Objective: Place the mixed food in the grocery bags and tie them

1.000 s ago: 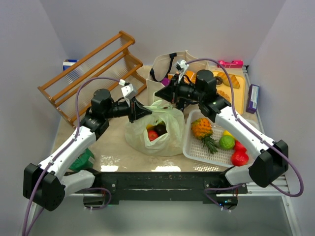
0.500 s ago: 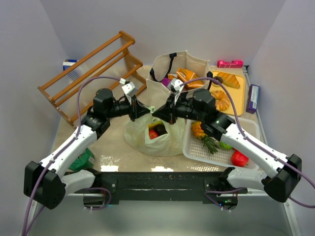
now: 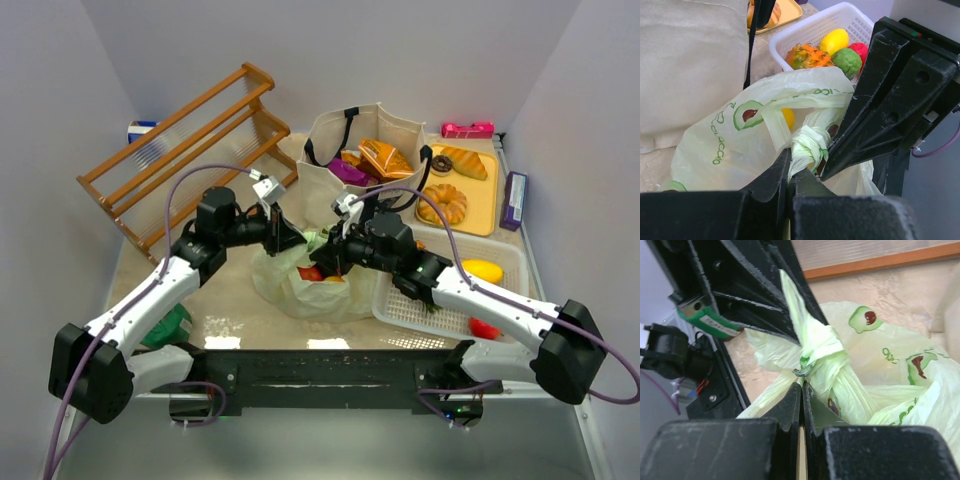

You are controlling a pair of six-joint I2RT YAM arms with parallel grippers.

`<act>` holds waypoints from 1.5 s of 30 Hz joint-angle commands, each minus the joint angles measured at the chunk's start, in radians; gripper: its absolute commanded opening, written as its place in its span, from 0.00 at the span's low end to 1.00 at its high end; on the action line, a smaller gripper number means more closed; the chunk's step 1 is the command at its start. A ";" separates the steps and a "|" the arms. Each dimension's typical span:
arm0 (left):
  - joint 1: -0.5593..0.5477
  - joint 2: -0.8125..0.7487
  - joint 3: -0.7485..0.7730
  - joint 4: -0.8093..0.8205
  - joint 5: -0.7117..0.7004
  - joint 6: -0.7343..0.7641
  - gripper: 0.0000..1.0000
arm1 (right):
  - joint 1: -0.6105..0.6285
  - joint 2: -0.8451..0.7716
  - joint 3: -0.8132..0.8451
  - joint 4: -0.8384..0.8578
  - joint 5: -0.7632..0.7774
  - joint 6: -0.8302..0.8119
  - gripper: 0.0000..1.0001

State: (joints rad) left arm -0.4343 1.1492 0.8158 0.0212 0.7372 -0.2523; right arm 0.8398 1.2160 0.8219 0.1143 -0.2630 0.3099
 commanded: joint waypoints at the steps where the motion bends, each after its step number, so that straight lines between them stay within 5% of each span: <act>1: 0.020 -0.026 -0.010 0.103 0.036 -0.044 0.00 | 0.012 0.002 -0.040 -0.019 0.077 -0.035 0.00; 4: 0.020 -0.031 -0.026 0.097 0.067 -0.050 0.00 | 0.010 -0.019 -0.055 0.005 0.059 -0.049 0.00; 10: 0.020 -0.023 -0.040 0.106 0.120 -0.062 0.20 | 0.010 -0.039 -0.064 0.028 0.021 -0.071 0.00; 22: 0.019 0.018 -0.037 0.143 0.197 -0.094 0.42 | 0.012 -0.042 -0.060 0.031 -0.001 -0.097 0.00; 28: 0.016 0.052 -0.020 0.149 0.194 -0.099 0.45 | 0.015 -0.033 -0.052 0.016 -0.012 -0.114 0.00; 34: -0.012 0.087 0.006 0.125 0.185 -0.079 0.32 | 0.021 -0.036 -0.047 -0.004 -0.013 -0.135 0.00; 39: -0.020 0.069 0.010 0.141 0.188 -0.064 0.00 | 0.022 -0.047 -0.044 -0.054 0.017 -0.160 0.00; 45: -0.021 -0.058 -0.055 0.261 0.128 -0.050 0.00 | 0.022 -0.098 -0.041 -0.155 0.126 -0.155 0.00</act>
State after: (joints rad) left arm -0.4538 1.2037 0.7742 0.1333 0.8936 -0.3218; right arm 0.8574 1.1721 0.7631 0.0689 -0.2207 0.1673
